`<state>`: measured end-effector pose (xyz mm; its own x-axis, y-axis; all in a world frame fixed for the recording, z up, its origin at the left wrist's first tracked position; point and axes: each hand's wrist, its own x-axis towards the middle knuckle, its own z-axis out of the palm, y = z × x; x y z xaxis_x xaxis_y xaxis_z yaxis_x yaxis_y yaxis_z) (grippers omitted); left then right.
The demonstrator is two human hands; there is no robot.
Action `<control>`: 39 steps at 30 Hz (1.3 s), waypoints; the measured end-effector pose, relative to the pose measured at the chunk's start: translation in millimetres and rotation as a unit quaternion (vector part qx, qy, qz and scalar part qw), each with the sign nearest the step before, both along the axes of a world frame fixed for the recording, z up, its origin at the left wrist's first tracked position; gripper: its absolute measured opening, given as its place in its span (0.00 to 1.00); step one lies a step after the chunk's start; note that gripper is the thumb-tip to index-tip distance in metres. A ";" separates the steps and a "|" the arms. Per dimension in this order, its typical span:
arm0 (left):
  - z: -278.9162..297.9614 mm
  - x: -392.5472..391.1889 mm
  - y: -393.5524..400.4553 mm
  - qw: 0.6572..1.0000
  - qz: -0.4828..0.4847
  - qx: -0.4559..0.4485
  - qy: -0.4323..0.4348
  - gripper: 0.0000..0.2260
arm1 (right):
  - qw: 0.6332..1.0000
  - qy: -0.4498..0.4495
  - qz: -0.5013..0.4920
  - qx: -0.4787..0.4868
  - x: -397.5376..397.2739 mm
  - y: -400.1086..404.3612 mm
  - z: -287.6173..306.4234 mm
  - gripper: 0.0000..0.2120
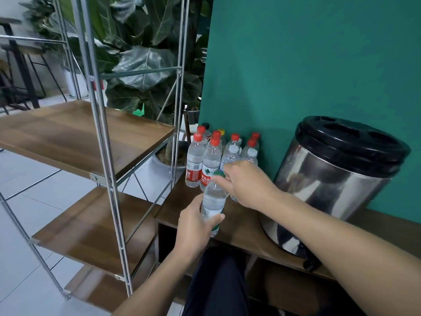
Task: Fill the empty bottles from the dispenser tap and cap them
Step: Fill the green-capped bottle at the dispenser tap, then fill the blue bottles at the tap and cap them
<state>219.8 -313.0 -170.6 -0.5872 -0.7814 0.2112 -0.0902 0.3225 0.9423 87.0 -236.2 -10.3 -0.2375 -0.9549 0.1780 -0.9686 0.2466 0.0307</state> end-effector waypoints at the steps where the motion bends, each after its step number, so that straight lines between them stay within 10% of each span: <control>1: 1.9 -1.8 -4.0 1.000 0.005 -0.007 0.002 0.19 | 1.000 -0.021 0.012 -0.004 0.5 -4.6 -7.9 0.19; 10: 9.5 -5.8 -30.4 0.999 0.010 0.006 0.051 0.17 | 0.959 -0.180 -0.052 -0.215 2.0 -19.0 -76.6 0.23; 30: -7.9 -15.6 -51.6 0.999 0.025 -0.006 0.034 0.33 | 0.911 -0.364 -0.093 -0.170 -12.0 -41.9 -108.0 0.22; 39: 36.5 20.4 18.4 0.996 0.067 -0.065 0.011 0.04 | 0.907 -0.362 -0.077 -0.200 -1.4 63.5 -70.0 0.11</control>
